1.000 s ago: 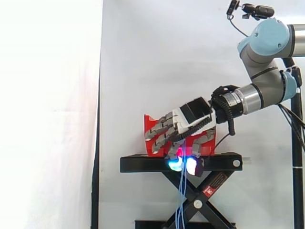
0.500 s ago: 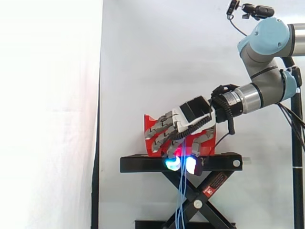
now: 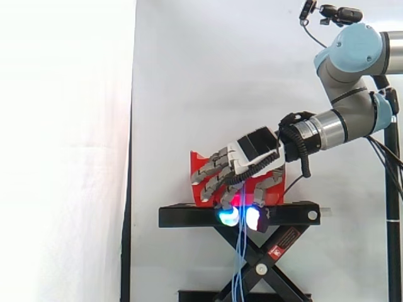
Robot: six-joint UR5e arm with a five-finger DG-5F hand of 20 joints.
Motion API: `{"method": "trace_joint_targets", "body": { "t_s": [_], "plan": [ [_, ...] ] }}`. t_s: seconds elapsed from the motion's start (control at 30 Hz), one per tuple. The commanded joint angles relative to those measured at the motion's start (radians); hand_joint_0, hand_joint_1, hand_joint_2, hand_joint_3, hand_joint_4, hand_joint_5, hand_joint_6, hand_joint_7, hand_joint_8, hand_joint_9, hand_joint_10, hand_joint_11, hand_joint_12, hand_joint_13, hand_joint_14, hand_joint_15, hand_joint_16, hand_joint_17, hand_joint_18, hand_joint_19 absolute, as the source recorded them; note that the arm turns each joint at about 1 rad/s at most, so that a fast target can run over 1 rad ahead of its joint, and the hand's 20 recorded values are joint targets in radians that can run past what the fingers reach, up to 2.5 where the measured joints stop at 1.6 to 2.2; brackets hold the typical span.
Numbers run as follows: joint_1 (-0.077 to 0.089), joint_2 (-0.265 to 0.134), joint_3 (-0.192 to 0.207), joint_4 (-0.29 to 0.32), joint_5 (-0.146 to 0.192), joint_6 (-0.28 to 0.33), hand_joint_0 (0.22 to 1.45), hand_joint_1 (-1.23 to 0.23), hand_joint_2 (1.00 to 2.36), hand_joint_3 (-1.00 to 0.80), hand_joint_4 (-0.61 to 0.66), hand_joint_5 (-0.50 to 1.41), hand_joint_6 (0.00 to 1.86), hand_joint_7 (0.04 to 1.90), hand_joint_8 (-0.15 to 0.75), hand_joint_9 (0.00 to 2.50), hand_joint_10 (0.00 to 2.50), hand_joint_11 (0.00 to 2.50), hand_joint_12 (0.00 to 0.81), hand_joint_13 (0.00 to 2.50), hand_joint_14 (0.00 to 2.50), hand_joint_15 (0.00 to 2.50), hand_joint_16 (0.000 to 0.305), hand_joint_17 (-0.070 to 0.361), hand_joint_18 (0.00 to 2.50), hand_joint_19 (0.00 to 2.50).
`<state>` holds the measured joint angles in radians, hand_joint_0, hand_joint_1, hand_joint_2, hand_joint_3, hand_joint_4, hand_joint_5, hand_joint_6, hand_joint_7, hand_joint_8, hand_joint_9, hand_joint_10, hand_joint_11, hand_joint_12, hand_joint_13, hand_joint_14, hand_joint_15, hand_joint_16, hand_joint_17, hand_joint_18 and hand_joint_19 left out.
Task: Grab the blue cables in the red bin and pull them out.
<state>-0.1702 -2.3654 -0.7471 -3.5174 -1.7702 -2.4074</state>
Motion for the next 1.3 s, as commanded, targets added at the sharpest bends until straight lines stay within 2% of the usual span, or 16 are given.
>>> {"method": "trace_joint_targets", "body": {
  "t_s": [0.0, 0.3, 0.6, 0.8, 1.27],
  "plan": [
    [0.000, 0.000, 0.000, 0.000, 0.000, 0.011, 0.84, -0.83, 1.00, -1.00, 0.27, 0.90, 0.00, 0.75, 0.263, 0.60, 0.01, 0.40, 0.327, 0.32, 0.01, 0.33, 0.044, 0.098, 0.29, 0.61],
    [0.001, 0.029, -0.011, 0.002, 0.005, 0.035, 0.84, -0.83, 1.00, -1.00, 0.27, 0.89, 0.00, 0.75, 0.263, 0.60, 0.02, 0.40, 0.327, 0.32, 0.01, 0.34, 0.044, 0.098, 0.29, 0.61],
    [0.001, 0.029, -0.017, 0.008, 0.003, 0.055, 0.84, -0.83, 1.00, -1.00, 0.27, 0.89, 0.00, 0.74, 0.263, 0.60, 0.01, 0.40, 0.326, 0.32, 0.01, 0.34, 0.044, 0.098, 0.29, 0.61],
    [0.003, 0.029, -0.025, 0.041, 0.003, 0.054, 0.84, -0.83, 1.00, -1.00, 0.27, 0.89, 0.00, 0.74, 0.264, 0.60, 0.01, 0.40, 0.326, 0.32, 0.01, 0.34, 0.044, 0.098, 0.29, 0.61],
    [0.005, 0.029, -0.034, 0.041, 0.003, 0.052, 0.84, -0.83, 1.00, -1.00, 0.27, 0.89, 0.00, 0.75, 0.261, 0.59, 0.01, 0.40, 0.328, 0.32, 0.01, 0.34, 0.044, 0.099, 0.29, 0.61]
  ]
}}
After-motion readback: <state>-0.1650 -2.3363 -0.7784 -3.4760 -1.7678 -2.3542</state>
